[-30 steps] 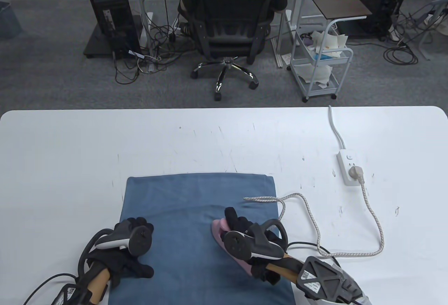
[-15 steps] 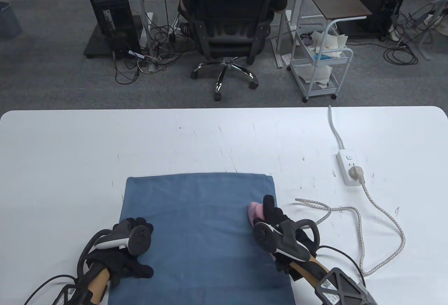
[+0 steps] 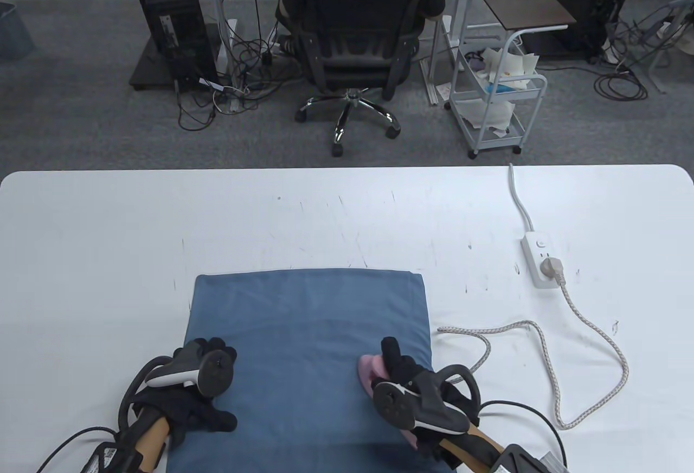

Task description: Iron pillowcase with electric iron on table

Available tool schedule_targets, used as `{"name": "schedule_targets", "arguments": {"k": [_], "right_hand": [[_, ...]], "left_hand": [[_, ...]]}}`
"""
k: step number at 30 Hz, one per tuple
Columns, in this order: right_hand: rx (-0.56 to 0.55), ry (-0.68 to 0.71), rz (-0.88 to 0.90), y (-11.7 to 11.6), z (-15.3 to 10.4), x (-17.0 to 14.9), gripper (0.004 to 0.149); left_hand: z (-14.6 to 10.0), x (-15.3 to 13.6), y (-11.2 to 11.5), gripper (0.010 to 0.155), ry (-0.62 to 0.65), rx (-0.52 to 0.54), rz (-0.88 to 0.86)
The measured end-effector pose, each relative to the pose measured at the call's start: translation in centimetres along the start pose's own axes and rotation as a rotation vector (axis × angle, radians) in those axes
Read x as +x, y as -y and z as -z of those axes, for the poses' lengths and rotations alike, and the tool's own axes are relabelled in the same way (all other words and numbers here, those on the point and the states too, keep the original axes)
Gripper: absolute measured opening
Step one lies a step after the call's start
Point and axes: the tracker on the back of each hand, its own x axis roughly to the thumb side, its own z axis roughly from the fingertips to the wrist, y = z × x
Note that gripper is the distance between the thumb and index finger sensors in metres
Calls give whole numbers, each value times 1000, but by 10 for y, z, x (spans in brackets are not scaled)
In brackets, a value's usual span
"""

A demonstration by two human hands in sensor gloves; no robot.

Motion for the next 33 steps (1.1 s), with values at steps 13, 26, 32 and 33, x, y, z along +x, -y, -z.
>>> {"name": "schedule_targets", "arguments": {"k": [13,26,32,33], "right_hand": [[12,-45,80,5,86,-22,73],[7,-339,122,-12,142,-96,73],[57,-397,272,3,145,-120,79],[91,-406,330,10,143,-124,77]], "left_hand": [[-5,-16,1,117,-53,11,-48],[-4,-15,1,117,-44,17,-42],[-5,-16,-1,117,-35,4,-28],[-6,-17,-3,116,-31,-2,-19]]}}
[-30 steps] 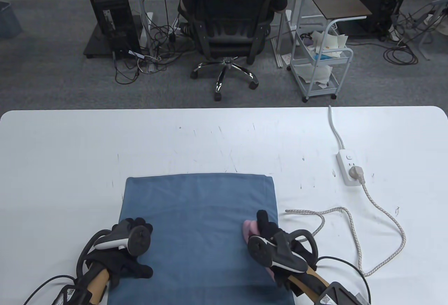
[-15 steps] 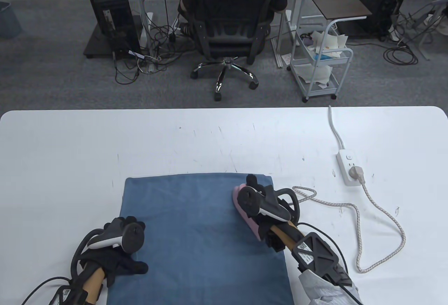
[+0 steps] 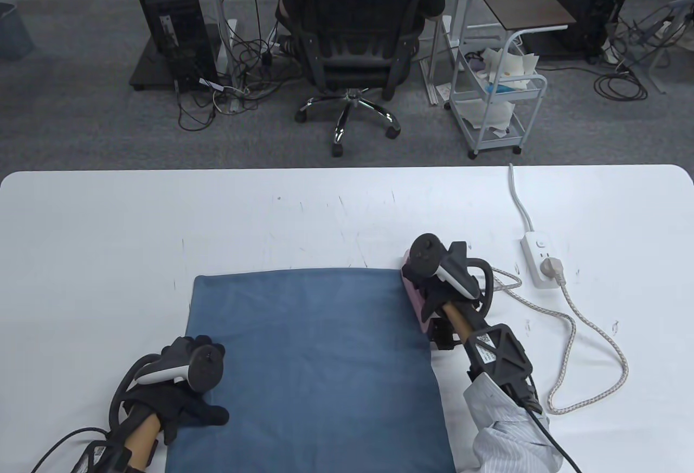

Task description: Iron pillowcase with electric iron on table

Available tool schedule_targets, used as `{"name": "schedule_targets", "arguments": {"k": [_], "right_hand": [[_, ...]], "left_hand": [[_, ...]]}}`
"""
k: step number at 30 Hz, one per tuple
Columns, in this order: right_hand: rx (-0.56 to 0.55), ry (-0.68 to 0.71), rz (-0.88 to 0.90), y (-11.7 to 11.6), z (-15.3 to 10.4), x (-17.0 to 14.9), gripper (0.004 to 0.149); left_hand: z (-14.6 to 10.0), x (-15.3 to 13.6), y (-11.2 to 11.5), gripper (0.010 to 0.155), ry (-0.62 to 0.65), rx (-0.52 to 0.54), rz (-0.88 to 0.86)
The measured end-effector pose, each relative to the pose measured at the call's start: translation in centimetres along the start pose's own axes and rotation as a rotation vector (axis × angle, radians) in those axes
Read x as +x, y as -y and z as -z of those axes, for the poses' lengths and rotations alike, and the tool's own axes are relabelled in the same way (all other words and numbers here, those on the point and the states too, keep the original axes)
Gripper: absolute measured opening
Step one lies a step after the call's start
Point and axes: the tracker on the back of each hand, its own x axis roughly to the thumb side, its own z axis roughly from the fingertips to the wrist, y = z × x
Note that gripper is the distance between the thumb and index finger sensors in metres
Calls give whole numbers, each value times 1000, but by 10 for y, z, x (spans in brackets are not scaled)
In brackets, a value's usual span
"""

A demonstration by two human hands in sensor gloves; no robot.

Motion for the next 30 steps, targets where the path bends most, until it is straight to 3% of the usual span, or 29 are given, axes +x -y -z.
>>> {"name": "schedule_targets", "arguments": {"k": [3,6,7,11,15,18,21,23,30], "right_hand": [[134,28,9,25,-2,-8,63],[110,38,-75,47,-8,-14,58],[154,31,-99,54,-10,-17,58],[216,-27,-145,66,-14,-23,59],[201,-111,-97,65,-17,-32,61],[47,-139,-8,59,-17,-39,61],[-268,-125,36,45,-17,-43,61],[-359,-121,45,34,-12,-46,61],[-451,-180,135,-1,0,-60,61]], "left_hand": [[-3,-5,-9,113,-15,20,-40],[-9,-15,-24,111,-75,112,-8],[-11,-19,-30,109,-106,156,14],[-20,-34,-46,106,-215,280,38],[-23,-49,-49,105,-254,455,10],[-21,-54,-43,105,-250,568,-9],[-19,-58,-37,105,-289,491,28],[-19,-60,-33,105,-295,490,41],[-28,-68,-28,104,-318,518,-18]]}}
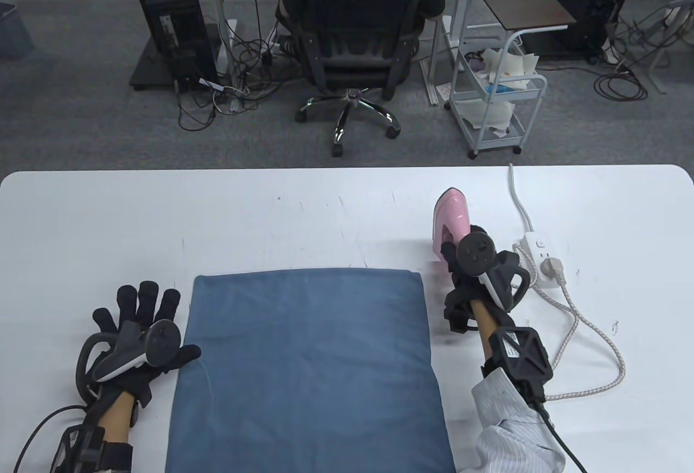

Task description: Iron pillowcase with electric iron on table

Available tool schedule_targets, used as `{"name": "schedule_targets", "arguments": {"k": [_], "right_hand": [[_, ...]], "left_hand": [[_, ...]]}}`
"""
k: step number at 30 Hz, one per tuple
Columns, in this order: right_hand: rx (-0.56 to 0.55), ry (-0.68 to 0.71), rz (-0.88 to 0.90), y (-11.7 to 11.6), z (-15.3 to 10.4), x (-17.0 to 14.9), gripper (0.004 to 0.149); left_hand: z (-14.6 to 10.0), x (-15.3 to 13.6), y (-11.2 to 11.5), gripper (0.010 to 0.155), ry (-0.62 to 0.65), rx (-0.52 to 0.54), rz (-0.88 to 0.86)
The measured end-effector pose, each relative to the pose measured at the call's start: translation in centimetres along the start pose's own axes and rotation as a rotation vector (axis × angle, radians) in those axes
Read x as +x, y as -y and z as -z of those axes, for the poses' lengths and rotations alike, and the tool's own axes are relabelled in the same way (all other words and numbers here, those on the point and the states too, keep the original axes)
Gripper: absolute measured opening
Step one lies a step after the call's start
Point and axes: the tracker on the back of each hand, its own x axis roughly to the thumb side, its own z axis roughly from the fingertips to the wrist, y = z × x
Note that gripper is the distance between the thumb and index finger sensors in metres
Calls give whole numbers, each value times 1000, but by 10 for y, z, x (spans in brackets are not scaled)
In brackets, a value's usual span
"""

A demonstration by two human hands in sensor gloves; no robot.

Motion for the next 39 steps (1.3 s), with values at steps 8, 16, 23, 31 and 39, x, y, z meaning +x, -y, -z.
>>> {"name": "schedule_targets", "arguments": {"k": [8,16,23,31,39], "right_hand": [[20,-31,76,-18,-6,-10,61],[108,2,0,-22,-18,-13,61],[485,15,-90,5,-14,-9,81],[488,68,-419,78,16,-20,58],[261,52,-434,59,54,-68,63]], "left_hand": [[0,-5,1,104,-12,-1,-35],[0,-3,1,105,-12,-13,-17],[-1,-4,2,105,-8,-9,-17],[-2,-4,2,106,-15,-18,-21],[-4,-3,3,105,-29,-27,-2]]}}
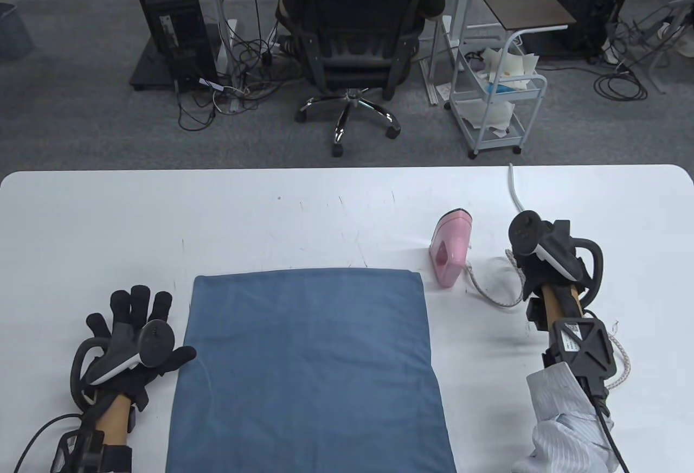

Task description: Iron pillowcase with electric iron on table

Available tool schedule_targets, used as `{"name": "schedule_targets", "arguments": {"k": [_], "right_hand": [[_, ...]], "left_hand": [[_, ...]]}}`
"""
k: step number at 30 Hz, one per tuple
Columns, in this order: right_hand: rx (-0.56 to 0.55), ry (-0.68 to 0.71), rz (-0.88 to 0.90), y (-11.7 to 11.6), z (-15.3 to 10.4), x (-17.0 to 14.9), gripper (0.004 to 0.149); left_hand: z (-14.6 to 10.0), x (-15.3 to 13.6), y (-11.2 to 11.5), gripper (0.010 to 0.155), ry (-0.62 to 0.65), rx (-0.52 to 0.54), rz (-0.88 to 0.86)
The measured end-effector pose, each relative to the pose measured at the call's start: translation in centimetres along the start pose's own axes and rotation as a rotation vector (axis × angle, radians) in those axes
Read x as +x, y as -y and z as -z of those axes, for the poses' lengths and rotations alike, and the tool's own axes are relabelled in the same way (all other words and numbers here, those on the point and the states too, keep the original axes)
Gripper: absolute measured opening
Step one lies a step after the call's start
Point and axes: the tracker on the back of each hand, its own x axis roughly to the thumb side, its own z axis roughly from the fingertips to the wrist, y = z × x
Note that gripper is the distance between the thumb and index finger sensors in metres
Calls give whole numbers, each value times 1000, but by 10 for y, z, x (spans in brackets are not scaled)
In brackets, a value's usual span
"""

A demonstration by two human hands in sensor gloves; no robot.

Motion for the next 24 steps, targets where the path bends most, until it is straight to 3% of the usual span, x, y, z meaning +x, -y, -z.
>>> {"name": "schedule_targets", "arguments": {"k": [5,13,24], "right_hand": [[120,-99,-60,-40,22,-20,75],[229,-168,18,-77,35,-41,74],[187,-200,-52,-79,38,-40,69]], "left_hand": [[-1,0,-1,106,-12,-6,18],[-1,-2,-1,106,-32,-15,15],[-2,-4,-1,106,-46,-24,10]]}}
